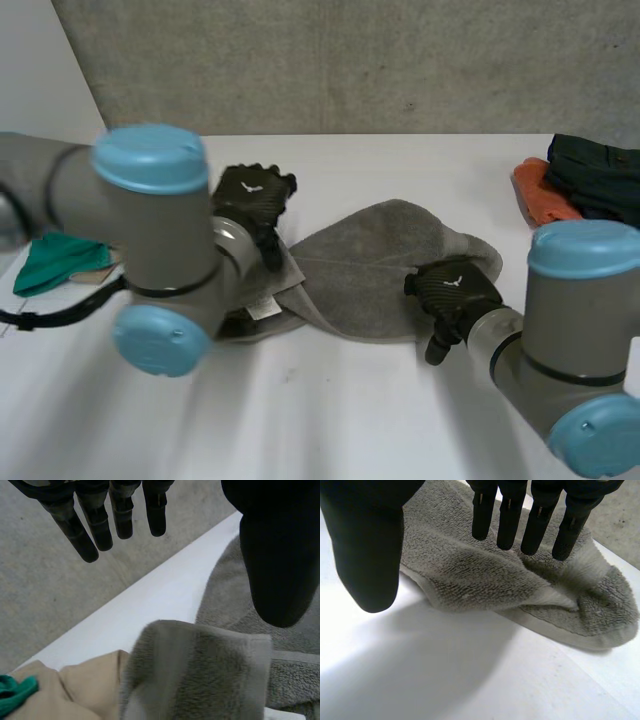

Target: Fold the laundry.

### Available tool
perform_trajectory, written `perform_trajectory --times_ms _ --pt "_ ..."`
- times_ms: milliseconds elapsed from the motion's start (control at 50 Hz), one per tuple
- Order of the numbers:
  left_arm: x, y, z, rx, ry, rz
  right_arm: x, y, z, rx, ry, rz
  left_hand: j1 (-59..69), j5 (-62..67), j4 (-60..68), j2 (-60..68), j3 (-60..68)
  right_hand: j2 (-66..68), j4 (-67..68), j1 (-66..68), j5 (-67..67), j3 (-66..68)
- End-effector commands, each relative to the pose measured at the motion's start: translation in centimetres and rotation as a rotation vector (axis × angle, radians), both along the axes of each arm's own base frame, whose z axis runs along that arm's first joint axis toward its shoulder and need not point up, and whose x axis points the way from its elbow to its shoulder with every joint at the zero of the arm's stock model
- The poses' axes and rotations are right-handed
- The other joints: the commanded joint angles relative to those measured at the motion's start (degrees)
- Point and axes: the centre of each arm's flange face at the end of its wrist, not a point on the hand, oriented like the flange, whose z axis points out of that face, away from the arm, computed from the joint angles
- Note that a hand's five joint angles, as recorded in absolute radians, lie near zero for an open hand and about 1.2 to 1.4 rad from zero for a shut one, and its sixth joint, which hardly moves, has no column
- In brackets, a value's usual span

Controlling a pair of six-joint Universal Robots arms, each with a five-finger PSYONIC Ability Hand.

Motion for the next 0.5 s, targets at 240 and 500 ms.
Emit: perform_trajectory --times_ms 240,500 --pt "-0.4 -1.9 -6.5 0.057 -0.153 0.253 1.7 -1.4 -2.5 -0.106 -0.049 -0.030 -6.7 -4.4 -5.2 -5.2 -5.6 10.1 11.0 9.9 11.8 9.5" --pt "3.3 -5.4 -7.1 -0.075 -0.245 0.329 1.9 -3.5 -3.3 -0.148 -0.032 -0.050 16.0 18.3 17.6 17.5 17.1 36.2 37.1 36.1 37.9 35.6"
